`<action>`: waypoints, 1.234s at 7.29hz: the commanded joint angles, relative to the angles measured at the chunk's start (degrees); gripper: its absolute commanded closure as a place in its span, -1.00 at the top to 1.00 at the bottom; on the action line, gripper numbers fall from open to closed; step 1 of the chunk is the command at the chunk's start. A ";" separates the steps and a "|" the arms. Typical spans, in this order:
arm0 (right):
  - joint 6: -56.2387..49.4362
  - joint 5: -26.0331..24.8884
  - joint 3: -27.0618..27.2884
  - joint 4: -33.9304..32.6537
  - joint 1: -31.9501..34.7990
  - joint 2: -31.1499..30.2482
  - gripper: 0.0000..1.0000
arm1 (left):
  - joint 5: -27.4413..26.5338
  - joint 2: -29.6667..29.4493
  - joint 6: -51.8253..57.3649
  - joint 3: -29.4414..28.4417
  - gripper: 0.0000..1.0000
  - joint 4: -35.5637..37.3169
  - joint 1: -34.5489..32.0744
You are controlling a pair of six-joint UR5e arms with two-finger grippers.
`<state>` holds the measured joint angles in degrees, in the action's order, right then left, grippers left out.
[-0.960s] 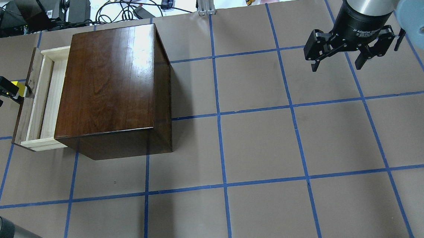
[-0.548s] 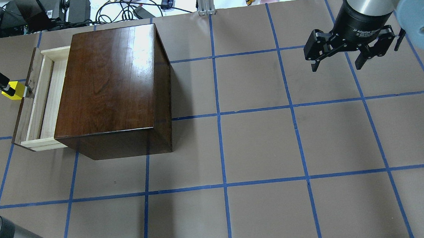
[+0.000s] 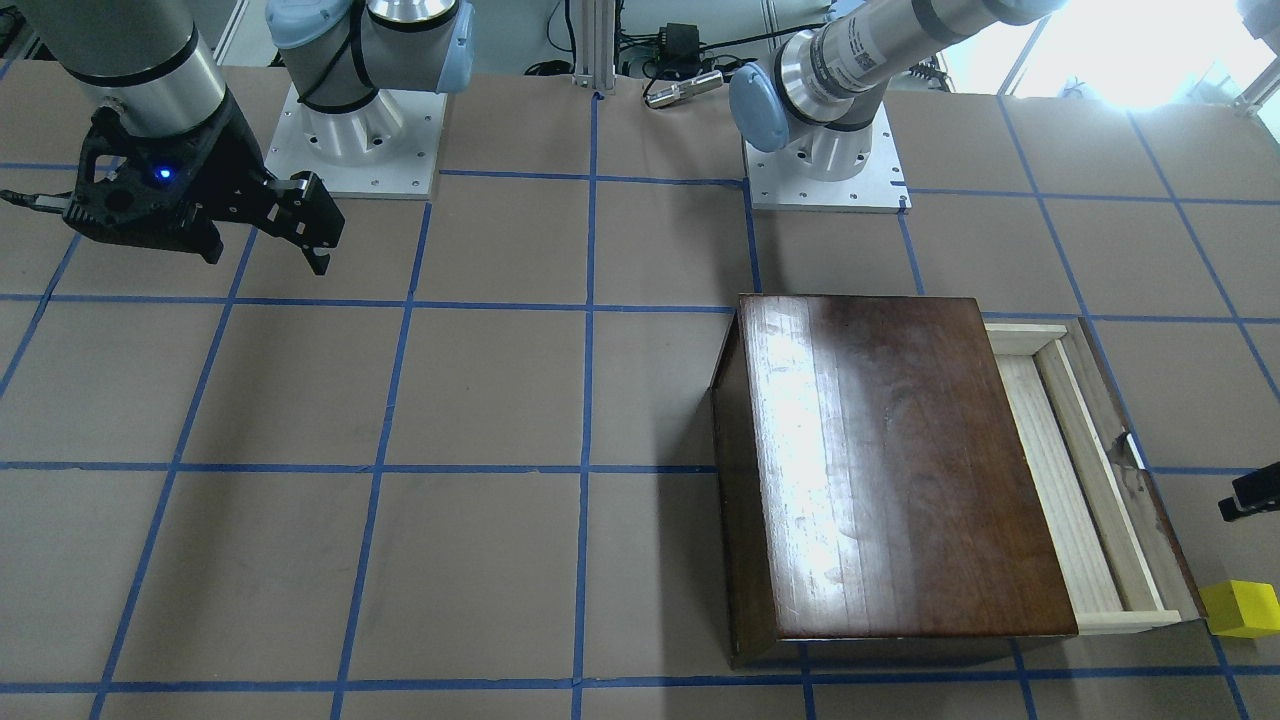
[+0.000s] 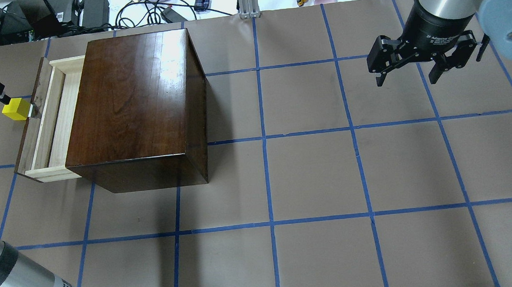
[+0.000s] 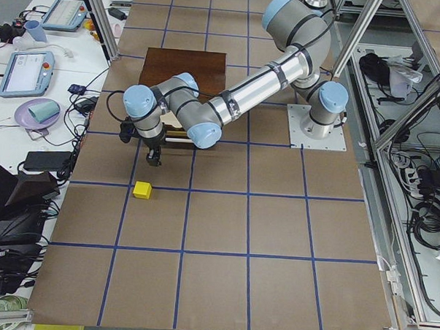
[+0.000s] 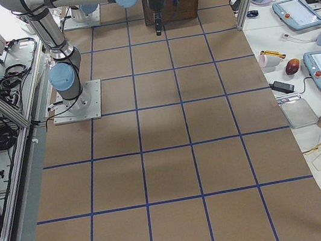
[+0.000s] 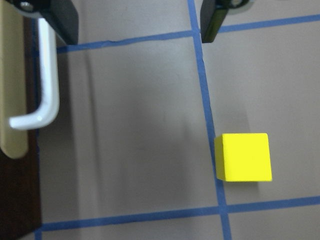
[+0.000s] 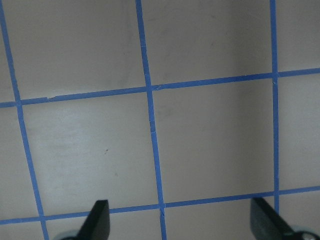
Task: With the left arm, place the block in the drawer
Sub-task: 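Release the handle and move the left gripper over the yellow cube, then lower the left gripper and close it on the yellow cube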
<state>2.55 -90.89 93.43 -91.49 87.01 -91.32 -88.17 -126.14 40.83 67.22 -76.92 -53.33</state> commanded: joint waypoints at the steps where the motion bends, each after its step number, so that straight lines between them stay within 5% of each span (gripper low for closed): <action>1: 0.00 0.01 0.00 0.00 0.00 0.00 1.00 | -0.25 -6.63 -0.13 -4.69 0.77 4.76 1.21; 9: 0.00 0.01 0.00 0.00 0.00 0.00 1.00 | -0.08 -14.12 0.48 -8.33 0.74 5.99 1.03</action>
<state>2.55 -90.88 93.43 -91.49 87.01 -91.32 -88.31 -139.59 41.14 58.89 -71.43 -52.26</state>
